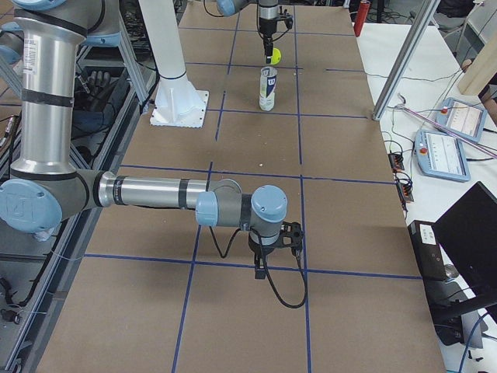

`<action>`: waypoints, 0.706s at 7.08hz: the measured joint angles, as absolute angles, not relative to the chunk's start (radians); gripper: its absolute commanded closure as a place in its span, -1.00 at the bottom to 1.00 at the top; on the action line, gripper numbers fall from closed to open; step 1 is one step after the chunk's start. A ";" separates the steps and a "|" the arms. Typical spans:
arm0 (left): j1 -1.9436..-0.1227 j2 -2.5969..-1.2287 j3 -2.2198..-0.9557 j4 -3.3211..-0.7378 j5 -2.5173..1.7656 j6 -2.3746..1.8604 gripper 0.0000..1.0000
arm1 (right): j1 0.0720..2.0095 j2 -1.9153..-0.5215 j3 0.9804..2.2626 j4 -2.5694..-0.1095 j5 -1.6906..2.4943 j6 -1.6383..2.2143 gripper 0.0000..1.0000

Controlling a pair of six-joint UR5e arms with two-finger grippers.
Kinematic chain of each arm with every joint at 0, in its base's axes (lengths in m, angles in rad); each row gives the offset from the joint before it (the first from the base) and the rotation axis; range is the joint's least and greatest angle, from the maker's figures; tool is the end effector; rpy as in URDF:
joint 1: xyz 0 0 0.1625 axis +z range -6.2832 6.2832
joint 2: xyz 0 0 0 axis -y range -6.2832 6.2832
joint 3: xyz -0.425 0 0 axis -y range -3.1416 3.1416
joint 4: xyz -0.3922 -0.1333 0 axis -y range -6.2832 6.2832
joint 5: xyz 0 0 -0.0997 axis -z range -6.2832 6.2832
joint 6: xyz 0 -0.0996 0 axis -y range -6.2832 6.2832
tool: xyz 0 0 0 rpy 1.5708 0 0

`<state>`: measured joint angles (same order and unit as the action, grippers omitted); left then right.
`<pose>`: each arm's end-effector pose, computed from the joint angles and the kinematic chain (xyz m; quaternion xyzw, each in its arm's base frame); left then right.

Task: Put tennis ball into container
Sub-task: 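Lift the ball with the left gripper and carry it above the clear cup, then open the left gripper to drop the ball into the cup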

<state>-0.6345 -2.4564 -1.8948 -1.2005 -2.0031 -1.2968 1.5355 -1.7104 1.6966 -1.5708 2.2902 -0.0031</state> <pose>0.4302 -0.4303 0.0508 -0.0014 0.4435 -0.0739 0.8932 0.0524 -0.4338 0.6651 -0.0121 -0.3518 -0.0155 0.9359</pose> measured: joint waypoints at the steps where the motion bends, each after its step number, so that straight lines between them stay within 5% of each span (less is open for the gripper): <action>1: -0.633 -2.456 -1.890 -1.202 -2.002 -1.295 1.00 | 1.536 -1.710 1.697 -1.571 2.290 -0.003 -1.00; 2: -0.631 -2.455 -1.888 -1.203 -2.001 -1.294 1.00 | 1.536 -1.710 1.697 -1.571 2.290 -0.003 -1.00; 3: -0.627 -2.454 -1.887 -1.205 -2.000 -1.293 0.61 | 1.536 -1.710 1.697 -1.571 2.290 -0.003 -1.00; 4: -0.625 -2.453 -1.885 -1.210 -1.999 -1.292 -0.35 | 1.536 -1.710 1.697 -1.571 2.290 -0.003 -1.00; 5: -0.625 -2.447 -1.884 -1.217 -1.999 -1.291 -0.99 | 1.536 -1.710 1.697 -1.571 2.290 -0.003 -1.00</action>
<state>-0.6249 -2.4474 -1.8842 -1.2166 -1.9989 -1.2909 1.5355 -1.7104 1.6966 -1.5708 2.2902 -0.0031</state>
